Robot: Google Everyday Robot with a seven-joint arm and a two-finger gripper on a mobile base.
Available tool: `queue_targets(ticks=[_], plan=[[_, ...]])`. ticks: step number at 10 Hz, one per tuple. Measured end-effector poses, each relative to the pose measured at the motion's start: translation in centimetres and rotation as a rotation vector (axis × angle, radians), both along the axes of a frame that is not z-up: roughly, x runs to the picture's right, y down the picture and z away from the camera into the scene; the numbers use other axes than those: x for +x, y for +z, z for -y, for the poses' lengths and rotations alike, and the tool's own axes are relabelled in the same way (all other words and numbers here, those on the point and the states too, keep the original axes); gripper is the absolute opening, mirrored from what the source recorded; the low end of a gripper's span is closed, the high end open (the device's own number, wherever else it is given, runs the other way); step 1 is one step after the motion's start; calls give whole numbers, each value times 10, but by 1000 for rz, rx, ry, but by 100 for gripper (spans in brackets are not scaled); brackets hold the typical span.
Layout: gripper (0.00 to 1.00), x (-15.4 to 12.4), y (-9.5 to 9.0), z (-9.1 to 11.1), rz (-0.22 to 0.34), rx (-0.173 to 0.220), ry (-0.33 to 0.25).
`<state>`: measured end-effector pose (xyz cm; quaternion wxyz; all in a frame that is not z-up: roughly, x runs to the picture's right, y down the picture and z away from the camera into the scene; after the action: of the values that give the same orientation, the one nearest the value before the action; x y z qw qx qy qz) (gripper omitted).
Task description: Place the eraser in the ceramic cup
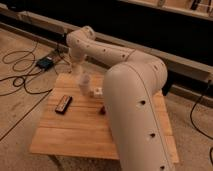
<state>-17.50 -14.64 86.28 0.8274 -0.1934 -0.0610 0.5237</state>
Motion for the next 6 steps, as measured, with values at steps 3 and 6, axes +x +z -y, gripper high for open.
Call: queue_targets(ticks=[3, 6], plan=[[0, 0, 0, 0, 0, 0, 0], [0, 8, 4, 0, -10, -1, 6]])
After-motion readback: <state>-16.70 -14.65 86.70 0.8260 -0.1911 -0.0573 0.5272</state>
